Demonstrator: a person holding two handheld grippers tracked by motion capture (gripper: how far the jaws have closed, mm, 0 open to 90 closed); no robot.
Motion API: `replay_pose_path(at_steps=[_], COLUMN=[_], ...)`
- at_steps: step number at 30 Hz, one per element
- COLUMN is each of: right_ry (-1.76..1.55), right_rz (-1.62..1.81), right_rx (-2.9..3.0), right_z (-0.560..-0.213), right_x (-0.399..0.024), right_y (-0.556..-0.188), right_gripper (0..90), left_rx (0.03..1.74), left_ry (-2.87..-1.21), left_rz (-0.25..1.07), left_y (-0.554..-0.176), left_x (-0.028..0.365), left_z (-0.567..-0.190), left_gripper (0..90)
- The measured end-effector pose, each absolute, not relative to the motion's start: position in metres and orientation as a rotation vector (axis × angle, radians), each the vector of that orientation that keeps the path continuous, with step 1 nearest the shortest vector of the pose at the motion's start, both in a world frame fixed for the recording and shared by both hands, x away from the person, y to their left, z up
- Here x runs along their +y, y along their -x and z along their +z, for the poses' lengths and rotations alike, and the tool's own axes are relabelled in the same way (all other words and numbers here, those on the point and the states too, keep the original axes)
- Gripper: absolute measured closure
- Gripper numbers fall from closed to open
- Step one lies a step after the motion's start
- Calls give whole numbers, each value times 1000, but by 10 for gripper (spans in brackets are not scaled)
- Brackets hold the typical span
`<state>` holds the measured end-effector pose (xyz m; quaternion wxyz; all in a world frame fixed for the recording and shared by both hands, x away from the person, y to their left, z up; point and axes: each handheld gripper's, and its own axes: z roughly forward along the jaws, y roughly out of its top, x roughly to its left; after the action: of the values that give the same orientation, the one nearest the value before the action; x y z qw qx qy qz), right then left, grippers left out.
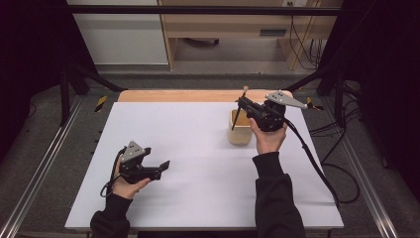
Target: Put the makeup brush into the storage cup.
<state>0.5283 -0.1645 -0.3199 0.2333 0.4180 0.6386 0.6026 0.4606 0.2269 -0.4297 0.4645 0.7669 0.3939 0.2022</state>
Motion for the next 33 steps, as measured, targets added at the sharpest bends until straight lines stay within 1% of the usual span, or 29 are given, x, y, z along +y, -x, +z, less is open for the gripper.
replay_pose_path(at_steps=[24,33], right_ry=[-1195,-1226], right_rz=[1592,1552], right_rx=[1691,1684], right_z=[-315,-320], right_x=[-170,-171], right_y=[-557,-569], right_gripper=[842,842], left_rx=[958,953], left_ry=[-1911,-1915], left_rz=[500,498], left_y=[-461,-460], left_x=[224,223], left_z=[-432,-432], left_gripper=[113,113])
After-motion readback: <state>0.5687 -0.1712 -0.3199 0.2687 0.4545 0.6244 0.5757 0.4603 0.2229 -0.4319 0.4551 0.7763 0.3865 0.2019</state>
